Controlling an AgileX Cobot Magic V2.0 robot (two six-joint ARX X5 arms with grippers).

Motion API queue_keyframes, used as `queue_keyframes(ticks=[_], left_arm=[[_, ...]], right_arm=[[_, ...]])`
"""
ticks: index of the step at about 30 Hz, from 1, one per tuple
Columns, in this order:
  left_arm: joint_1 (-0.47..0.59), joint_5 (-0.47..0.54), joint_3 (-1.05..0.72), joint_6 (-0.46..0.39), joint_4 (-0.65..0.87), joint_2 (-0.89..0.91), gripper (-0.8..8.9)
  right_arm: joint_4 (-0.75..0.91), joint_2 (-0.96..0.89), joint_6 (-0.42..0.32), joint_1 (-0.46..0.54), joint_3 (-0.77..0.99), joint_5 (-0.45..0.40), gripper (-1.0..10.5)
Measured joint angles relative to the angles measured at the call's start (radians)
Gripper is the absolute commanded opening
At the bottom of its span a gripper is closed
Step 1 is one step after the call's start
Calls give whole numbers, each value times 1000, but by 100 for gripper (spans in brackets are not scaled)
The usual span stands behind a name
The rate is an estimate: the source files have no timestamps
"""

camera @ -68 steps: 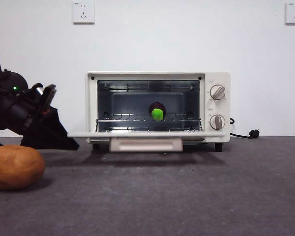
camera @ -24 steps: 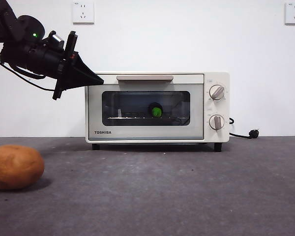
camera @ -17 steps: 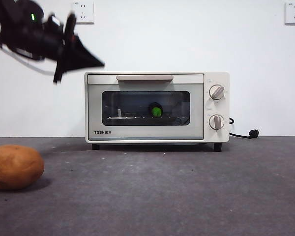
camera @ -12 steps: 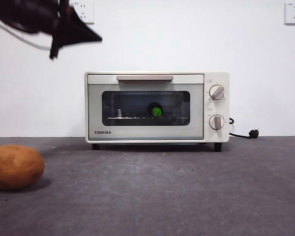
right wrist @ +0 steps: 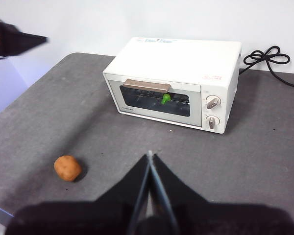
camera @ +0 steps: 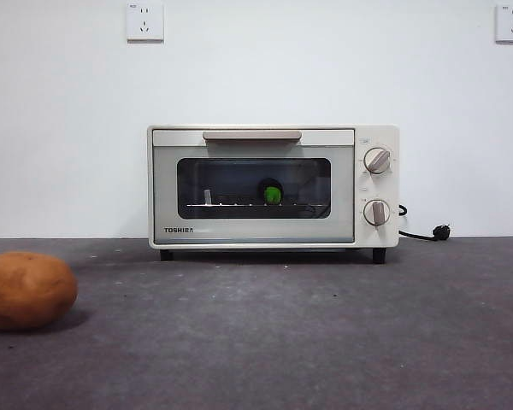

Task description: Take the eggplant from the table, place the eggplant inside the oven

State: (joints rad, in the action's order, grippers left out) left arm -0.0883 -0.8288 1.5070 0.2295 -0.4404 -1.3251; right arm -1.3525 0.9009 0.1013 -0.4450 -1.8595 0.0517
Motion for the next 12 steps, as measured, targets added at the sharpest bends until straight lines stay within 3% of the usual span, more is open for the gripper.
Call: queue_keyframes(ticks=[12], left_arm=[[0, 267, 0, -45, -225, 364, -6]], right_arm=[[0, 0, 0, 0, 0, 0, 1]])
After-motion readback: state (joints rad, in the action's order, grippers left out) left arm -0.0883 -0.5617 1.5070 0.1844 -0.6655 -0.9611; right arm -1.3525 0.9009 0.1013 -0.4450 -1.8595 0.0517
